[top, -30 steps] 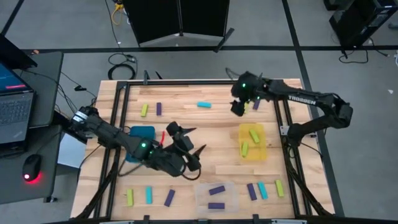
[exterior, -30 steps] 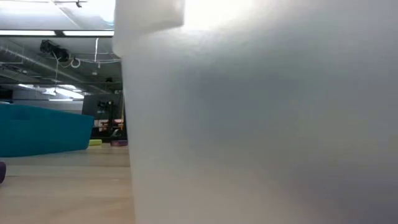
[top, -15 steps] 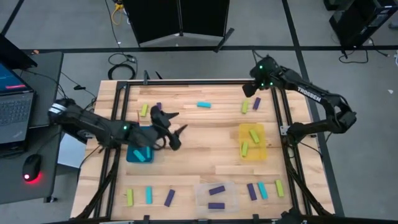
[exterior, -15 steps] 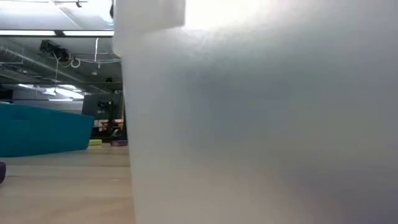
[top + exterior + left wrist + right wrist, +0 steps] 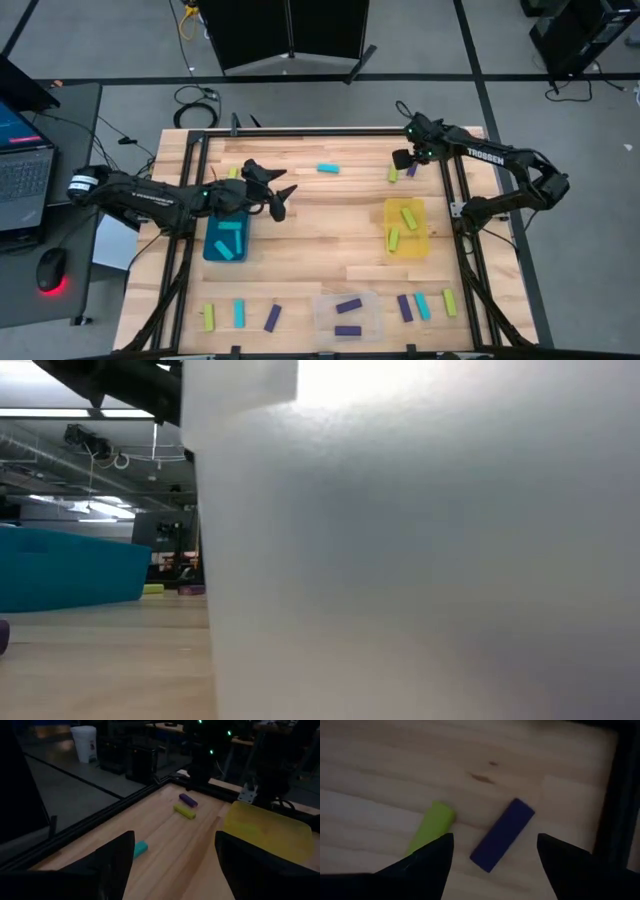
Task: Sort blocks
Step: Put the violet block into the transparent bin
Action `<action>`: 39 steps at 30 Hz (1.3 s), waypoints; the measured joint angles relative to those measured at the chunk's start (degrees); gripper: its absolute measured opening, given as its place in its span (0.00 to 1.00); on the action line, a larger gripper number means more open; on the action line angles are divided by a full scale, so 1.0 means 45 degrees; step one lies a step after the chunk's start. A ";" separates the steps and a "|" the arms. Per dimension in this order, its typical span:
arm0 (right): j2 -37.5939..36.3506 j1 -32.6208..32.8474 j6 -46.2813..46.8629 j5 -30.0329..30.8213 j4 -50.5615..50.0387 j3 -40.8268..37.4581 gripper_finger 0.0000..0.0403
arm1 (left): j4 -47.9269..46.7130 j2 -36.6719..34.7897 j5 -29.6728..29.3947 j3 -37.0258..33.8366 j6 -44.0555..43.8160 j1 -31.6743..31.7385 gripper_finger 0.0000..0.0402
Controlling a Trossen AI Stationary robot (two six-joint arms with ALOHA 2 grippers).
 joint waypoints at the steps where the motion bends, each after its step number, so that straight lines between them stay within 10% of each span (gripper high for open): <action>1: 0.0004 0.0041 0.0229 0.0022 0.0100 -0.0160 0.75 | 0.0104 0.0000 0.0002 -0.0006 0.0057 0.0055 0.70; 21: 0.1919 0.0320 0.2449 0.1719 0.2015 -0.1369 0.74 | 0.0528 0.0003 0.0039 -0.0006 0.0636 0.0168 0.70; 39: 0.3113 0.1279 0.3749 0.2095 0.2385 -0.1306 0.44 | 0.0479 0.0005 0.0034 -0.0006 0.0627 0.0168 0.70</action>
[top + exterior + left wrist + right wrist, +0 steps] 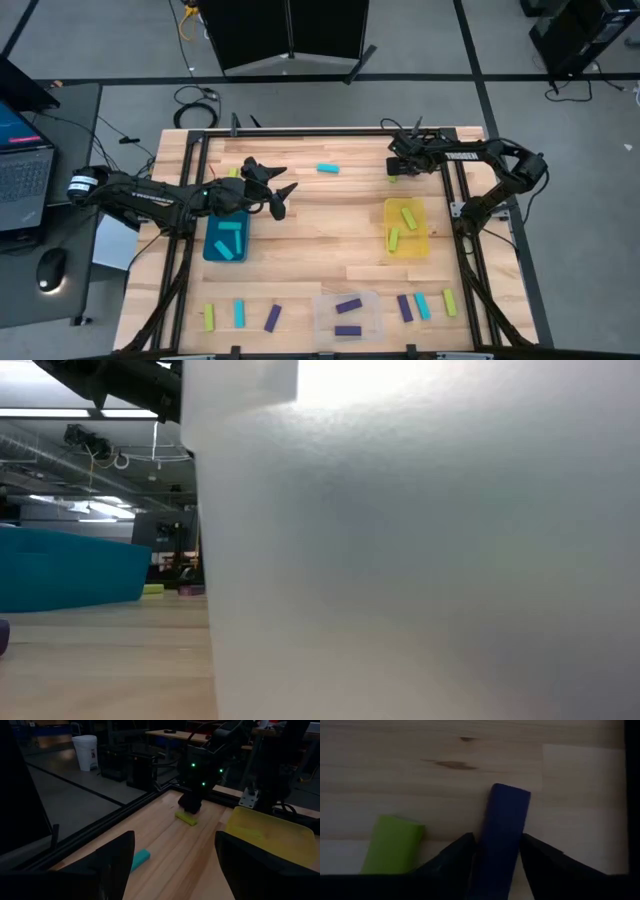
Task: Sort blocks
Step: Put the violet block into the transparent bin
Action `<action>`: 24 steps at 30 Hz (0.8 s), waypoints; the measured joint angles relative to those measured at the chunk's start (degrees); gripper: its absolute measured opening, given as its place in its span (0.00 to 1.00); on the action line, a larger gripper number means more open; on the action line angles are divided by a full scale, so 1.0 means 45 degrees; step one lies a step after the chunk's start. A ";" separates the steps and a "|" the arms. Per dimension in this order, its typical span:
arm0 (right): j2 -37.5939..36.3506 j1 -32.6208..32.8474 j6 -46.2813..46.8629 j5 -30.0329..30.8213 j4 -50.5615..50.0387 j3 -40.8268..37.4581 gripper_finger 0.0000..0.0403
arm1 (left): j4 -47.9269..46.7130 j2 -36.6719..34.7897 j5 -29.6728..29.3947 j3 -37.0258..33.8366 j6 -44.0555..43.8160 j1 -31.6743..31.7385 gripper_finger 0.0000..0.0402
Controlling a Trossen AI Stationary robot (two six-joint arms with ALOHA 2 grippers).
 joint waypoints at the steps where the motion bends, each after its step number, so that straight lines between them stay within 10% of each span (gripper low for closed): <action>1: 0.0006 0.0029 0.0029 -0.0012 0.0013 0.0000 0.41 | 0.0000 0.0000 0.0000 0.0000 0.0004 0.0000 0.70; 13: -0.0385 0.0225 -0.0322 0.0108 -0.0004 -0.0073 0.29 | -0.0044 0.0000 0.0000 0.0000 -0.0006 0.0000 0.70; 24: -0.4237 0.1492 -0.0783 0.0308 -0.0233 -0.0126 0.29 | -0.0036 0.0000 0.0000 0.0000 -0.0407 0.0000 0.70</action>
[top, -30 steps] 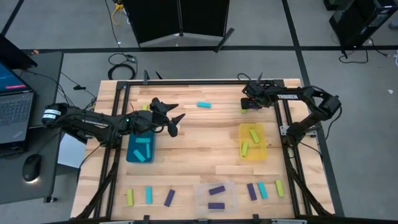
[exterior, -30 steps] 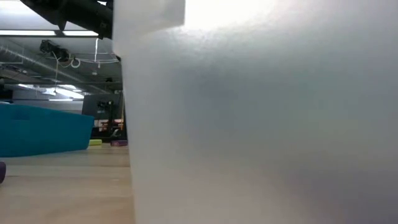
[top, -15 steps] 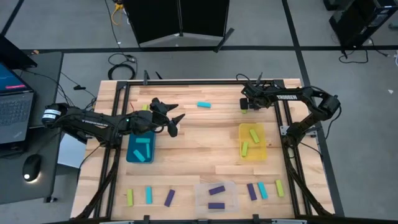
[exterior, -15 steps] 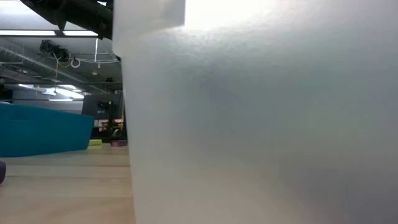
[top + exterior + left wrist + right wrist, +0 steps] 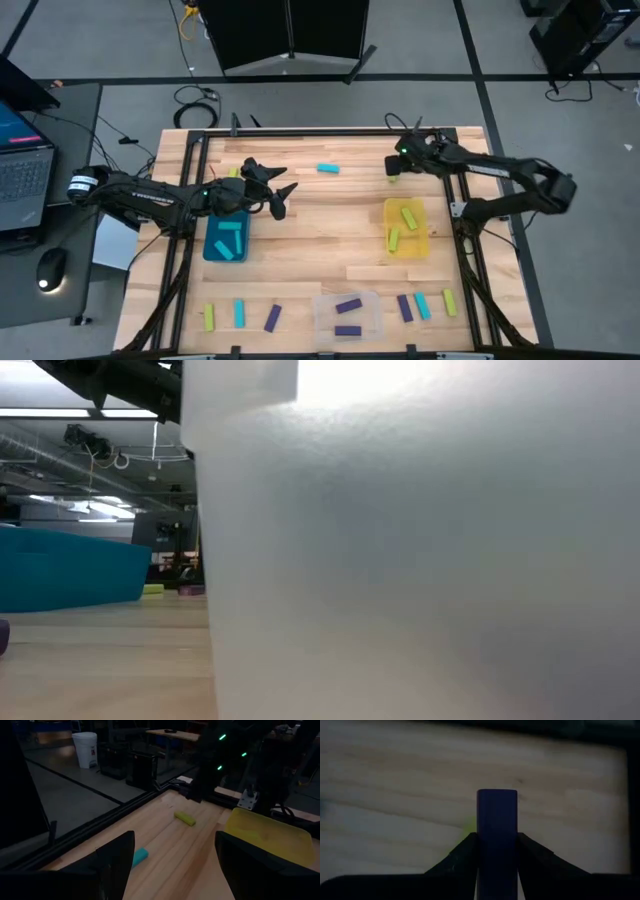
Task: Sort blocks
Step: Put the violet block into the transparent bin, then put the green block into the yellow bin
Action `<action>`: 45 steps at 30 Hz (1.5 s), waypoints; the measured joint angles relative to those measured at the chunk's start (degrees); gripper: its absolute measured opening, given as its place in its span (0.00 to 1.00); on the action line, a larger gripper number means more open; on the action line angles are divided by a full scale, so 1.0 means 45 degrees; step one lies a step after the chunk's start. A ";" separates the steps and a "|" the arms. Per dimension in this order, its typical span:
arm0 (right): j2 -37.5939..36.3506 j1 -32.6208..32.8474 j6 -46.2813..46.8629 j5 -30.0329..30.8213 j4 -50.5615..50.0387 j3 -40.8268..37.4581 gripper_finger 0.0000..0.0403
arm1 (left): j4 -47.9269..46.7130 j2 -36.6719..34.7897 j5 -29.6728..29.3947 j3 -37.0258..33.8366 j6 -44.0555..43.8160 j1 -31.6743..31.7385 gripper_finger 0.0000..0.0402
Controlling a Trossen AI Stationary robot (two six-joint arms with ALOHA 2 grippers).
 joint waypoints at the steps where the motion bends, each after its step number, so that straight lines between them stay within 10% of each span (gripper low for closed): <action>1: -0.0447 0.0242 -0.0058 0.0030 0.0073 0.0000 0.29 | 0.0002 0.0000 0.0000 0.0000 -0.0018 0.0000 0.70; 12: -0.3437 0.6613 -0.1212 -0.1998 0.3267 0.0044 0.29 | -0.0043 0.0005 0.0000 0.0000 -0.1070 0.0000 0.70; 24: 0.0358 1.4782 -0.1633 -0.2190 0.9011 0.0053 0.31 | -0.0442 0.0005 0.0313 0.0000 -0.2703 -0.0034 0.70; 34: 0.2916 1.6333 0.0002 -0.2439 1.0843 0.0251 0.35 | -0.0690 0.0010 0.0975 0.0000 -0.3345 -0.0039 0.70; 45: 0.4142 1.6058 -0.1555 -0.3042 1.0849 0.1209 0.66 | -0.0717 0.0010 0.1461 0.0002 -0.3072 -0.0273 0.69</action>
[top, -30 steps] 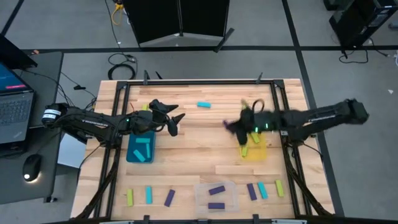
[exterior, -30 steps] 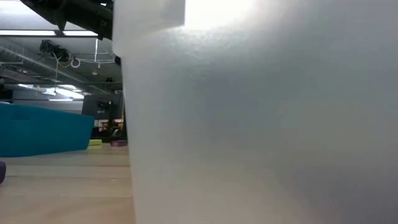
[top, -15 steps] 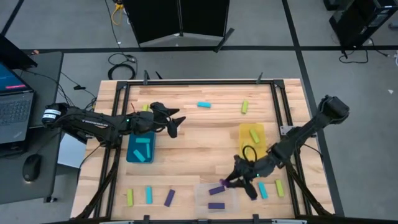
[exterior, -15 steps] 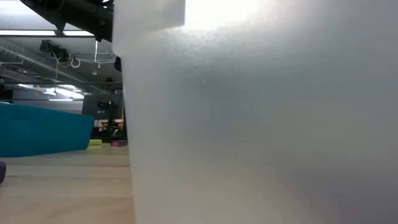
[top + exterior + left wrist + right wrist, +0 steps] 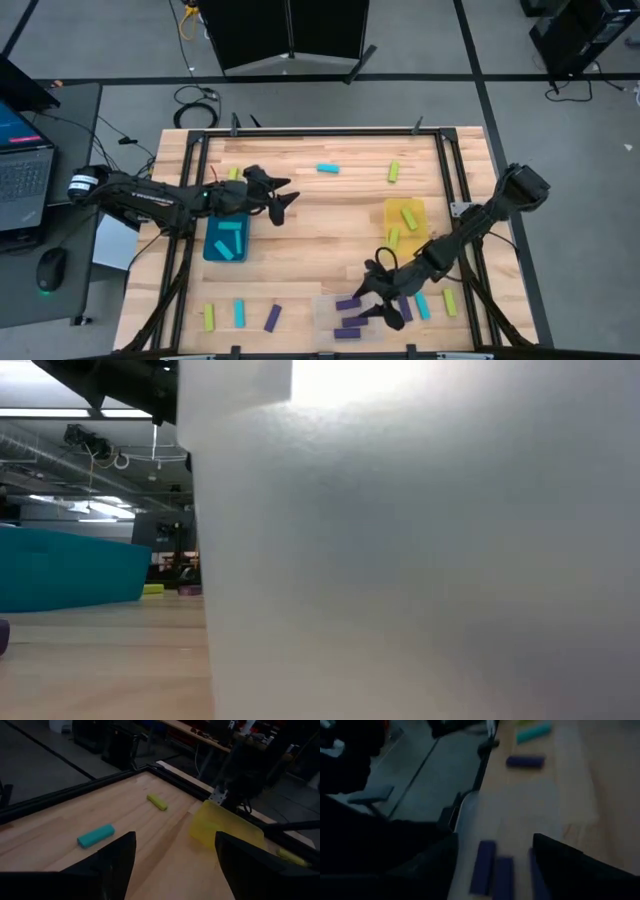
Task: Sort blocks
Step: Put the green block into the yellow bin
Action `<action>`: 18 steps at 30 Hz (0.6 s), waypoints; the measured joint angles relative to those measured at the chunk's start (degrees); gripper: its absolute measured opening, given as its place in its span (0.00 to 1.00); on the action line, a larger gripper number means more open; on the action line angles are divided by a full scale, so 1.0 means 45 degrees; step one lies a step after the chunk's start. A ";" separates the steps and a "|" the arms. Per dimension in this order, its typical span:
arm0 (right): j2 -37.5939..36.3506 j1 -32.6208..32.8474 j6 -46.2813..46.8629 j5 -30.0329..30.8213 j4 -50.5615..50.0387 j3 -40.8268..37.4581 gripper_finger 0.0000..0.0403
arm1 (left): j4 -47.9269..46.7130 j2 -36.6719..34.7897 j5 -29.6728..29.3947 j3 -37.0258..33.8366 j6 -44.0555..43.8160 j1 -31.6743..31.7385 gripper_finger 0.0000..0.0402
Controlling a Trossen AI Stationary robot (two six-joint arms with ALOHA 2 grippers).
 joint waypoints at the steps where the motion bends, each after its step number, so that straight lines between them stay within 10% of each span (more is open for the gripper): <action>1: -0.0227 -0.0021 -0.0361 0.0239 -0.0014 0.0000 0.68 | -0.0013 0.0000 -0.0041 0.0012 0.0036 -0.0069 0.68; 18: -0.7665 -0.1001 -0.3389 0.5606 -0.0665 -0.3464 0.72 | -1.2792 0.2773 -0.0995 0.4595 -0.4559 0.2387 0.56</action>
